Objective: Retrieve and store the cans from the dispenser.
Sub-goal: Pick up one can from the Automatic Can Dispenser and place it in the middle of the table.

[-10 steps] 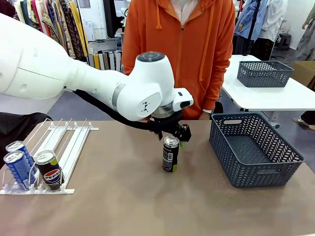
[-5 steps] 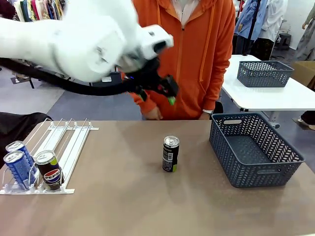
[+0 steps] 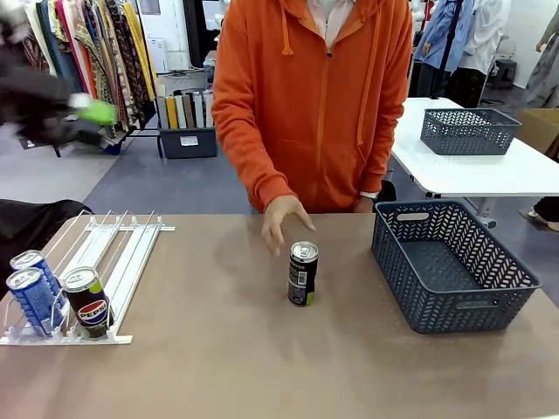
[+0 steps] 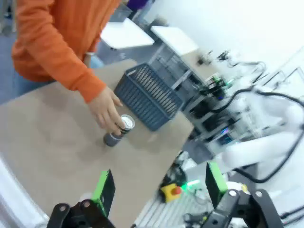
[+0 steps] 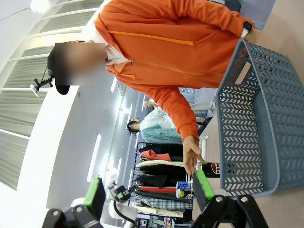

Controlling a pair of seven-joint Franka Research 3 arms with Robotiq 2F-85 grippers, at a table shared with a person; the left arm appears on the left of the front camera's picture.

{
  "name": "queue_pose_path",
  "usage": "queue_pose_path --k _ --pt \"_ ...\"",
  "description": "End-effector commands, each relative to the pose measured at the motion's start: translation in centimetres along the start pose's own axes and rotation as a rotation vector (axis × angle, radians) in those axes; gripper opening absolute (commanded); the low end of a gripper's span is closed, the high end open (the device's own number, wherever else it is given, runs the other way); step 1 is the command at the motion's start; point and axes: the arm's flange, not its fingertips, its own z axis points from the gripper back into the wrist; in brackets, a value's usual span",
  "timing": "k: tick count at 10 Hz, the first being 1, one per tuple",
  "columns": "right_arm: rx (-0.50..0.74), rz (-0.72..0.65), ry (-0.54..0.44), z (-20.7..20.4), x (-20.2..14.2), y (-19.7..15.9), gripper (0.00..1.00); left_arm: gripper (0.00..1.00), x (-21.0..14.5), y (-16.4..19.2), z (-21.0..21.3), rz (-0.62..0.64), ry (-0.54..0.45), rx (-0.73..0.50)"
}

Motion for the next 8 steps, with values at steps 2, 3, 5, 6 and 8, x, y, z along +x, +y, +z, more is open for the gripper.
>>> queue_pose_path --k 2,3,5,6,8 --pt "0.000 -0.013 0.008 0.1 -0.1 0.6 1.00 1.00 -8.4 9.2 5.7 0.258 -0.168 -0.155" --pt "0.000 -0.013 0.008 0.1 -0.1 0.6 1.00 1.00 -11.2 11.5 6.5 0.341 -0.214 -0.182" --pt "0.000 -0.013 0.008 0.1 -0.1 0.6 1.00 1.00 -14.1 13.3 5.8 0.418 -0.237 -0.218" --pt "0.000 -0.013 0.008 0.1 -0.1 0.6 1.00 1.00 -14.0 13.7 5.3 0.411 -0.198 -0.199" --pt "0.000 -0.013 0.008 0.1 -0.1 0.6 1.00 1.00 -11.3 14.8 9.9 0.404 -0.250 -0.215"
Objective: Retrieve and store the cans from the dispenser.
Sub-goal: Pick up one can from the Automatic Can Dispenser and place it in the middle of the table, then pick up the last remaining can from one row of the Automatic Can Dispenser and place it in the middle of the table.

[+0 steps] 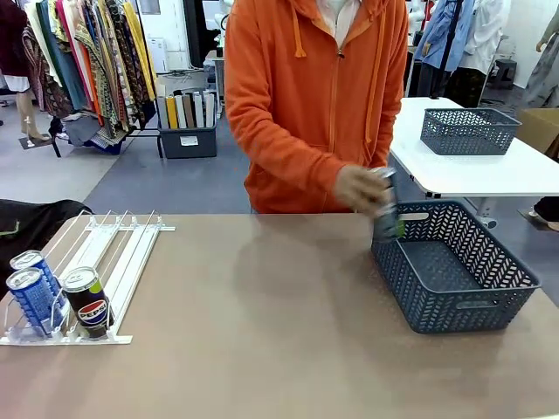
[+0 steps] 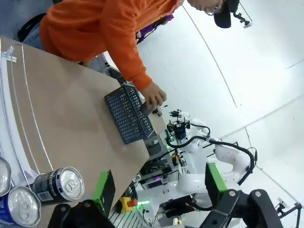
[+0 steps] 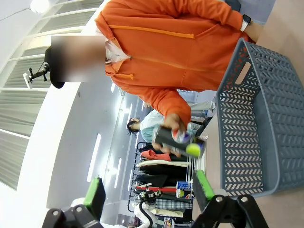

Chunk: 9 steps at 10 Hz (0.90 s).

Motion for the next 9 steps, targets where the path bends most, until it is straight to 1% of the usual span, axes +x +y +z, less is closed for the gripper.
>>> queue_pose_path --k 1,9 --pt "0.001 -0.013 0.008 0.14 -0.11 0.55 1.00 1.00 0.25 -2.04 0.51 -0.038 -0.017 -0.006" --pt "0.001 -0.013 0.008 0.14 -0.11 0.55 1.00 1.00 0.25 -2.04 0.51 -0.038 -0.017 -0.006"
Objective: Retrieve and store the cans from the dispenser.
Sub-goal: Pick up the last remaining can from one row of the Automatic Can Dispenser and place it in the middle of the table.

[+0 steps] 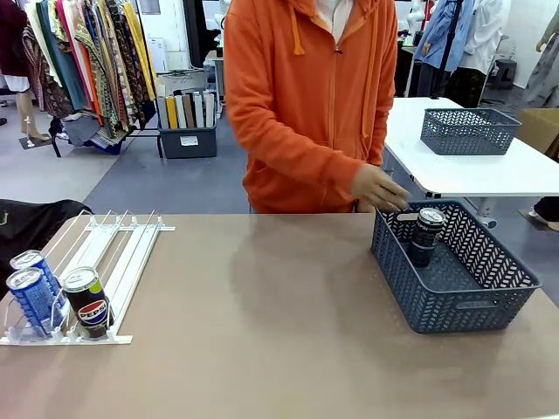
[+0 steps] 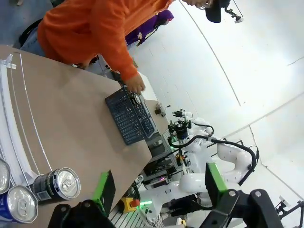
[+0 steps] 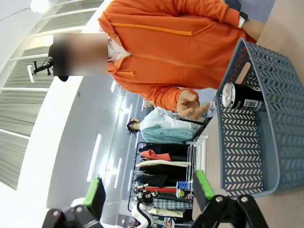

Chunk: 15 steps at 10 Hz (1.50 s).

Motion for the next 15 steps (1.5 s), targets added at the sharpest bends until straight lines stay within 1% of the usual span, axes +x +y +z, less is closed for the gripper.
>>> queue_pose_path --k 1,2,3,4,5,6,7,8,10,11,13,14,15 --pt "0.001 -0.013 0.008 0.1 -0.1 0.5 1.00 1.00 0.0 -0.2 -0.1 -0.009 -0.014 -0.021" --pt "0.001 -0.013 0.008 0.1 -0.1 0.5 1.00 1.00 0.0 0.0 0.0 0.000 0.000 0.000" --pt "0.001 -0.013 0.008 0.1 -0.1 0.5 1.00 1.00 0.5 -0.7 -1.0 -0.055 0.053 0.121" --pt "0.001 -0.013 0.008 0.1 -0.1 0.5 1.00 1.00 1.0 -2.1 -2.9 -0.087 0.137 0.302" --pt "0.001 -0.013 0.008 0.1 -0.1 0.5 1.00 1.00 1.4 -4.1 -5.7 -0.101 0.281 0.526" --pt "0.001 -0.013 0.008 0.1 -0.1 0.5 1.00 1.00 1.1 -5.8 -8.5 -0.143 0.460 0.699" --pt "0.001 -0.013 0.008 0.1 -0.1 0.5 1.00 1.00 0.6 -6.7 -11.3 -0.181 0.595 0.816" --pt "0.001 -0.013 0.008 0.1 -0.1 0.5 1.00 1.00 0.1 -6.8 -13.9 -0.213 0.701 0.886" --pt "0.001 -0.013 0.008 0.1 -0.1 0.5 1.00 1.00 -0.7 -5.8 -16.8 -0.171 0.711 1.135" --pt "0.001 -0.013 0.008 0.1 -0.1 0.5 1.00 1.00 -1.5 -5.1 -18.1 -0.158 0.776 1.217" --pt "0.001 -0.013 0.008 0.1 -0.1 0.5 1.00 1.00 -1.9 -4.3 -19.5 -0.114 0.734 1.307" --pt "0.001 -0.013 0.008 0.1 -0.1 0.5 1.00 1.00 -1.4 -4.2 -20.1 -0.131 0.665 1.261" --pt "0.001 -0.013 0.008 0.1 -0.1 0.5 1.00 1.00 -2.7 -4.0 -19.2 -0.152 0.746 1.289"
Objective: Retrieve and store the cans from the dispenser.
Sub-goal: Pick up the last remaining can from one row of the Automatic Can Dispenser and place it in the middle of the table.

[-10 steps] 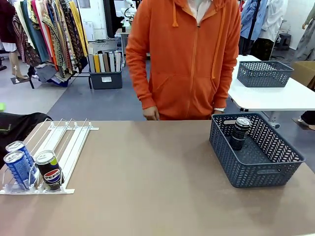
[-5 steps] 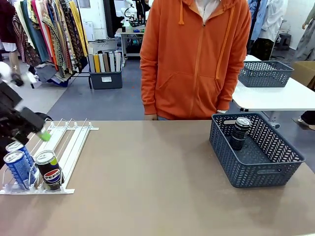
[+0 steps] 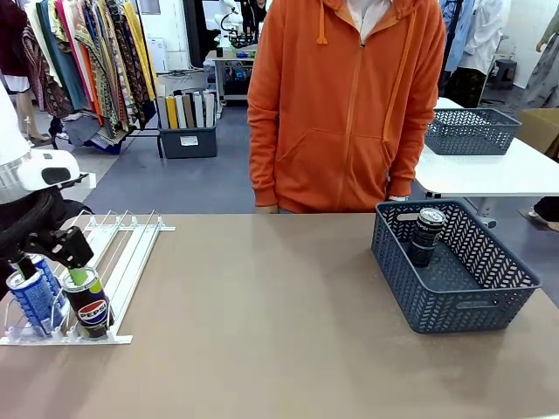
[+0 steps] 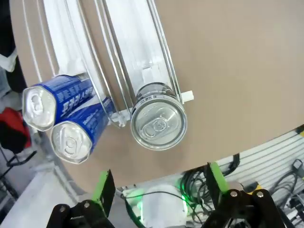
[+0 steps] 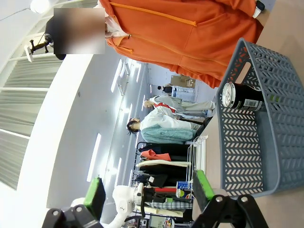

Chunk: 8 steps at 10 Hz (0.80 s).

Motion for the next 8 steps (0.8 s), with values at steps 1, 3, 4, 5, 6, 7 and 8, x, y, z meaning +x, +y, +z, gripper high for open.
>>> queue_pose_path --k 1,3,4,5,6,7,8 --pt "0.000 -0.013 0.007 0.2 -0.1 0.5 1.00 1.00 -0.7 0.3 0.3 -0.016 0.000 0.006" --pt "0.000 -0.013 0.007 0.2 -0.1 0.5 1.00 1.00 0.9 -0.4 -1.0 0.010 0.001 0.018" --pt "0.000 -0.013 0.007 0.2 -0.1 0.5 1.00 1.00 1.7 -0.8 -1.9 0.005 -0.008 0.000" --pt "0.000 -0.013 0.007 0.2 -0.1 0.5 1.00 1.00 2.1 -1.0 -2.5 0.024 -0.033 -0.003" --pt "0.000 -0.013 0.007 0.2 -0.1 0.5 1.00 1.00 2.7 -0.7 -3.4 0.041 -0.011 -0.009" --pt "0.000 -0.013 0.007 0.2 -0.1 0.5 1.00 1.00 3.2 -0.5 -4.2 0.060 0.001 -0.011" --pt "0.000 -0.013 0.007 0.2 -0.1 0.5 1.00 1.00 3.6 -0.2 -5.1 0.080 0.032 0.006"
